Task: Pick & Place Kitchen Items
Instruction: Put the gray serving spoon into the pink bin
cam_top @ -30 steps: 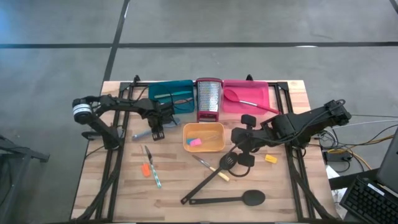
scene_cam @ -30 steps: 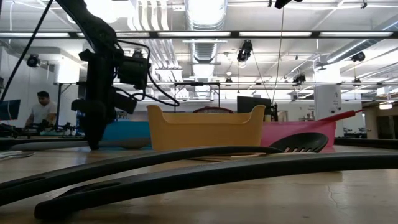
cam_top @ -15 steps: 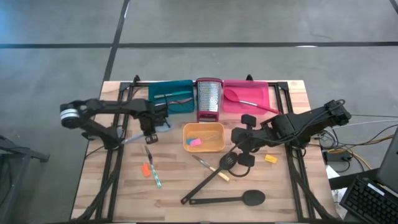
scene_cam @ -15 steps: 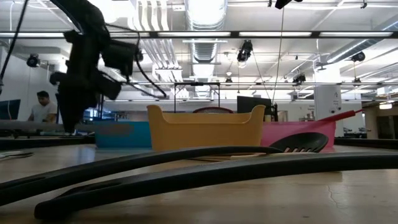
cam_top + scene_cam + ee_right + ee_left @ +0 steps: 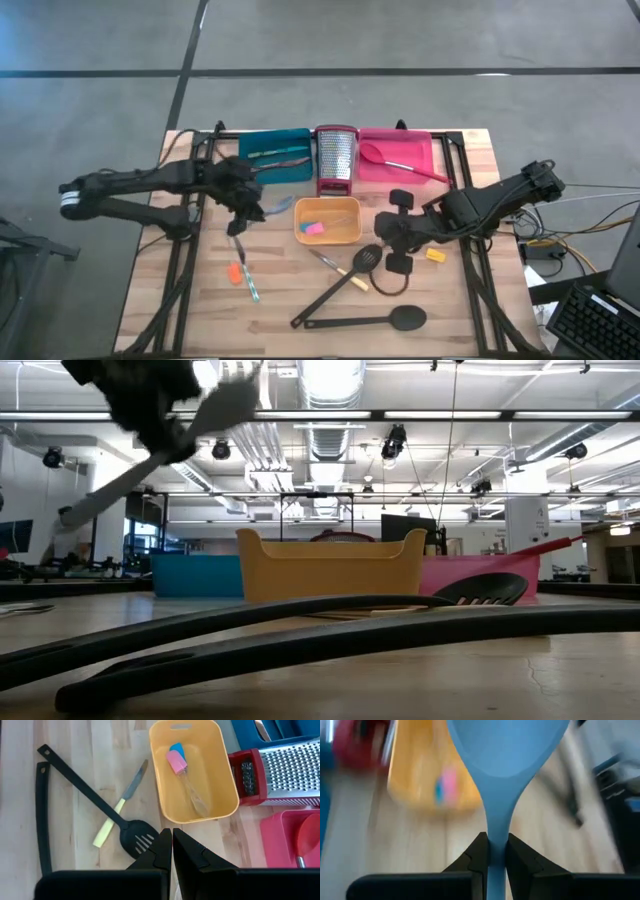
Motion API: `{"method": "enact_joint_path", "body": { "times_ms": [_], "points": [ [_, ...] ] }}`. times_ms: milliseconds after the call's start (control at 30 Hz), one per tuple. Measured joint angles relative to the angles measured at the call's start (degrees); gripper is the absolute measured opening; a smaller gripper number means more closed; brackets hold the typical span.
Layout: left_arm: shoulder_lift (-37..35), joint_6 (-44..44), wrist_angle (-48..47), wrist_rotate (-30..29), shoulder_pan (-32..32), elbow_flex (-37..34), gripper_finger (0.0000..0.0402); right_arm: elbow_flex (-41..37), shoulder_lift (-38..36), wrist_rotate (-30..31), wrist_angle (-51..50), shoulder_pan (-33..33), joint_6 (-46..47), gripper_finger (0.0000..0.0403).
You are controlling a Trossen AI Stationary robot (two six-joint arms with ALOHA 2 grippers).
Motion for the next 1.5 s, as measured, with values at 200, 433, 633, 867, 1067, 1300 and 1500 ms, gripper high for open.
{"method": "enact_joint_path", "body": {
  "times_ms": [200, 433, 633, 867, 1067, 1300, 1500],
  "points": [
    [-0.90, 7.88, 16.56, 5.41, -2.88, -0.08, 0.0042, -0.02, -0.09, 9.20, -0.15, 7.68, 3.43, 0.0008],
    [4.19, 20.76, 38.79, 25.60, -6.09, -1.32, 0.0042, -3.33, -0.16, 22.55, 1.72, 16.30, 6.36, 0.0008],
    [11.84, 27.65, 54.38, 42.78, -7.91, -2.03, 0.0042, -8.89, -0.27, 26.98, 9.43, 17.61, 4.36, 0.0008],
    [20.69, 28.13, 62.36, 54.58, -8.33, 1.15, 0.0042, -17.39, -0.50, 25.97, 33.18, 15.84, -11.98, 0.0008],
    [25.08, 26.93, 62.86, 64.54, -8.59, 7.47, 0.0042, -25.18, -0.55, 21.81, 59.45, 13.31, -26.64, 0.0008],
    [28.92, 23.29, 62.82, 68.20, -8.56, 12.29, 0.0042, -30.20, -0.98, 7.60, 76.31, 7.54, -30.20, 0.0045],
    [31.50, 20.33, 62.73, 68.20, -8.57, 14.37, 0.0042, -30.73, 0.23, -14.78, 81.94, 0.17, -27.19, 0.0120]
  ]
}}
